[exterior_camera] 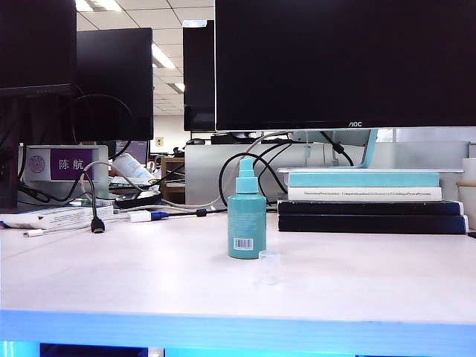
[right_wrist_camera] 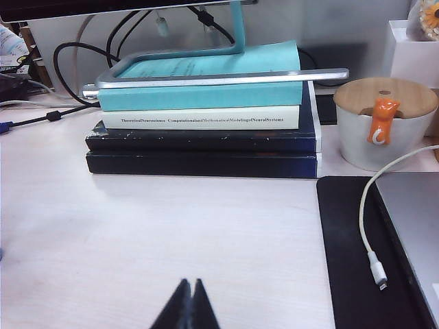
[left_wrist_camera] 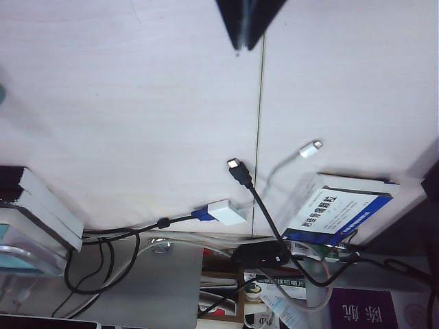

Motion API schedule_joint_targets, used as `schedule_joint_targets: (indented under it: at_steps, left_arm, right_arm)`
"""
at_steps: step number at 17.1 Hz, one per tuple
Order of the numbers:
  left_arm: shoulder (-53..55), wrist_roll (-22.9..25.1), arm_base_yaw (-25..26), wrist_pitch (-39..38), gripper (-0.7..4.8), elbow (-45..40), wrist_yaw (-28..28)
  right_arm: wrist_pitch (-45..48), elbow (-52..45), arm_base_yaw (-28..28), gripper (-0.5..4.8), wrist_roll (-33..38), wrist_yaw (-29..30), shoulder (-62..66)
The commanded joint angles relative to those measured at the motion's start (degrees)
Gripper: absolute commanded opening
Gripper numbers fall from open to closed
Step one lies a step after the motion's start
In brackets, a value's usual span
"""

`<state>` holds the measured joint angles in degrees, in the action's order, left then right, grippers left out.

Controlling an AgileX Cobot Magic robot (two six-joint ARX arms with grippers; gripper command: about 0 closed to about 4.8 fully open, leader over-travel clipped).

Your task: Pick up the sprayer with the left hand, pick up its lid with the right hand then put the lid on the sprayer.

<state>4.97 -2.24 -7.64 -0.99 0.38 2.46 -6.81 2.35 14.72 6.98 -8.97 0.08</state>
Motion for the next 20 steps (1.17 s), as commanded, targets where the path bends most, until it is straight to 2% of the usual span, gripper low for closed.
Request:
schedule_joint_targets:
  at_steps: [1, 5, 9, 16, 18, 19, 20]
  left_arm:
    - [0.0, -0.1, 0.0, 1.1, -0.05, 0.0, 0.3]
    - [0.0, -0.4, 0.0, 2.7, -0.05, 0.0, 0.8]
    - [0.0, -0.3, 0.0, 15.7, -0.05, 0.5, 3.8]
    - [2.1, -0.3, 0.0, 14.4, -0.06, 8.0, 3.8]
    - [9.7, 1.4, 0.0, 15.6, -0.05, 13.8, 7.9]
    - [14.6, 3.8, 0.0, 18.6, -0.05, 16.2, 13.9]
    - [17.8, 4.9, 0.0, 20.4, -0.05, 17.7, 17.6]
  right_arm:
    - [1.0, 0.3, 0.0, -0.01, -0.1, -0.2, 0.0]
    - [1.2, 0.3, 0.0, -0.01, 0.5, -0.2, 0.0]
    - [3.0, 0.4, 0.0, -0.01, 8.5, -0.2, 0.0]
    - [4.0, 3.4, 0.0, -0.02, 13.1, -2.1, 0.0]
    - [4.1, 5.9, 0.0, -0.02, 13.1, -2.6, 1.7]
    - [4.1, 7.2, 0.0, -0.02, 12.9, -2.8, 3.7]
    - [4.3, 8.0, 0.0, -0.02, 12.9, -2.7, 5.2]
